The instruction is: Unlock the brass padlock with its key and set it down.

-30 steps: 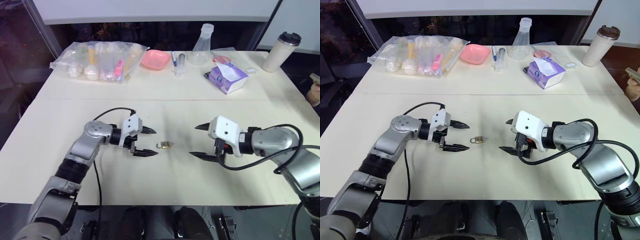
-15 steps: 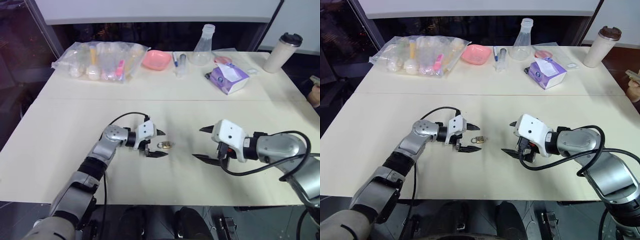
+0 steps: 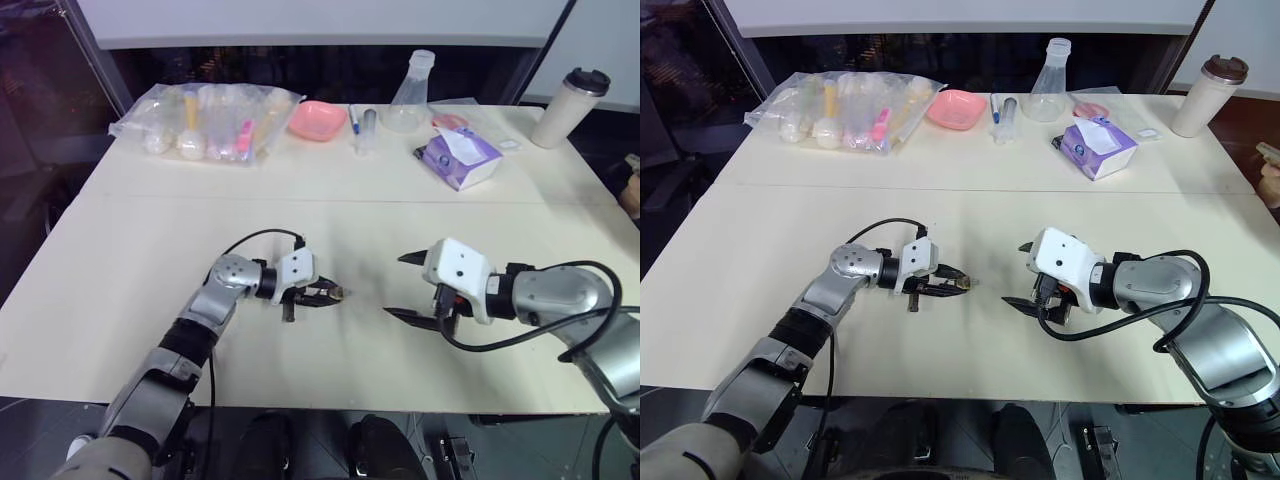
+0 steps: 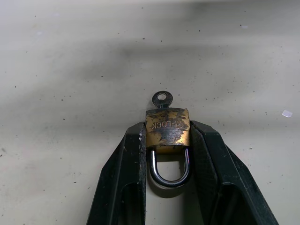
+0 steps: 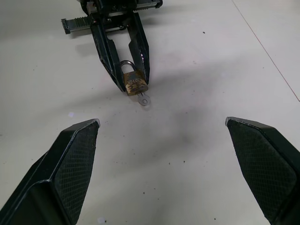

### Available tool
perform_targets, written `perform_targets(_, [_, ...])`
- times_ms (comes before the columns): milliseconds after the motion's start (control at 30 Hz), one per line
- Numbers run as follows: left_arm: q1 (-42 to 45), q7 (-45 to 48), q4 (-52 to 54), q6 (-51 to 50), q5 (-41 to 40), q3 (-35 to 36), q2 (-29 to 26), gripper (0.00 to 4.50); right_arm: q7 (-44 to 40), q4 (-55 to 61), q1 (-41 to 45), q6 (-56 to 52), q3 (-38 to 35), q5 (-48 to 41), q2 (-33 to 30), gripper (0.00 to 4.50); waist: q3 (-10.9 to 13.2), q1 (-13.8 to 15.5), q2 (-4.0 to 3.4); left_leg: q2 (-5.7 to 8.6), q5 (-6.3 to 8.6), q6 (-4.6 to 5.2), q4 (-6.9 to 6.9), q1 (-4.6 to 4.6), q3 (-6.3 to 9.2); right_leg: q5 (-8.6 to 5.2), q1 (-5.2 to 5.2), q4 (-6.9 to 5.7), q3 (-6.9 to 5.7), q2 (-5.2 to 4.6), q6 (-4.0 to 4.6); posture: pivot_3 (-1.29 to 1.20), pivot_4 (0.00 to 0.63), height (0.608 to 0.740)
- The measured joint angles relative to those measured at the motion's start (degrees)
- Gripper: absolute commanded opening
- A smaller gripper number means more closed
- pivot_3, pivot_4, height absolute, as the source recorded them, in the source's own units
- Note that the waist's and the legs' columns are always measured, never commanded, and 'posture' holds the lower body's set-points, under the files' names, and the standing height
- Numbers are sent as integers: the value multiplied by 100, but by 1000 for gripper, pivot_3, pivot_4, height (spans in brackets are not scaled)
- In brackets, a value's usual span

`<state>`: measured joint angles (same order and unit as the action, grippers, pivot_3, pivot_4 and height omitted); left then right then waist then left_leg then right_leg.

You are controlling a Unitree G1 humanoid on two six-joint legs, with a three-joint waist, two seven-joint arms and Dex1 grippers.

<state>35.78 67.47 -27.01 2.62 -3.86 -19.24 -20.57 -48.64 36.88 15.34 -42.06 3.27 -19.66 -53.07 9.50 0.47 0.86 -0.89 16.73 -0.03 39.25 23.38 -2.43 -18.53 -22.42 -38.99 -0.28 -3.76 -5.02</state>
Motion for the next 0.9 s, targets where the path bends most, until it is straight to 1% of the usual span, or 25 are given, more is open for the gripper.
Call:
perform_targets(100, [73,30,-37,-121,-72,64,-156,745,62,-12,158,53,156,56,130,4500,1,-44,1,-4,0,0,-1,1,0,0,-6,-4,0,5,0,0,150,715])
perform_targets(167, [161,148,-67,-342,-170,239,-432,745,116,-16,270,124,266,96,271,4500,1,-120,1,-5,0,-1,-4,5,1,0,-14,-7,0,8,0,0,150,715])
perform_targets(267, [290,397,-88,-587,-337,553,-772,745,168,-133,392,234,404,212,393,4500,1,-119,1,-4,0,-1,-5,9,1,0,-18,-8,-1,10,0,0,150,715])
perform_targets(400, [632,1251,46,-1025,-811,742,-1202,745,220,-604,800,1127,1008,979,519,4500,4,-101,6,-1,-1,-2,-3,19,-1,-1,-26,-6,-2,11,0,0,150,715])
perform_targets(433, [800,1388,79,-1110,-891,835,-1282,745,255,-838,924,1533,1243,1335,541,4500,4,-89,5,2,-1,-2,-1,19,-2,-1,-25,-6,-2,11,0,0,150,715])
perform_targets(533, [1151,1608,188,-1230,-1038,932,-1290,745,419,-1468,1139,2370,1645,2020,860,4500,4,-90,5,7,-1,-1,0,19,-6,-1,-24,-5,-2,14,-1,0,150,715])
perform_targets(700, [1208,1668,-15,-1121,-924,828,-1057,745,952,-2429,1478,3719,2072,3089,1445,4500,4,-136,5,0,-3,-5,-2,19,-16,-1,-36,-12,1,16,-1,0,150,715])
perform_targets(800, [1207,1687,-51,-1033,-866,752,-1021,745,1073,-2611,1604,4111,2139,3477,1628,4500,5,-130,6,-3,-5,-8,-4,20,-16,-1,-40,-15,2,17,-1,0,150,715])
perform_targets(900, [1207,1685,-92,-922,-798,752,-1034,745,1104,-2704,1634,4242,2116,3632,1750,4500,5,-126,6,-2,-5,-9,-3,20,-18,-1,-38,-15,2,15,-1,0,150,715])
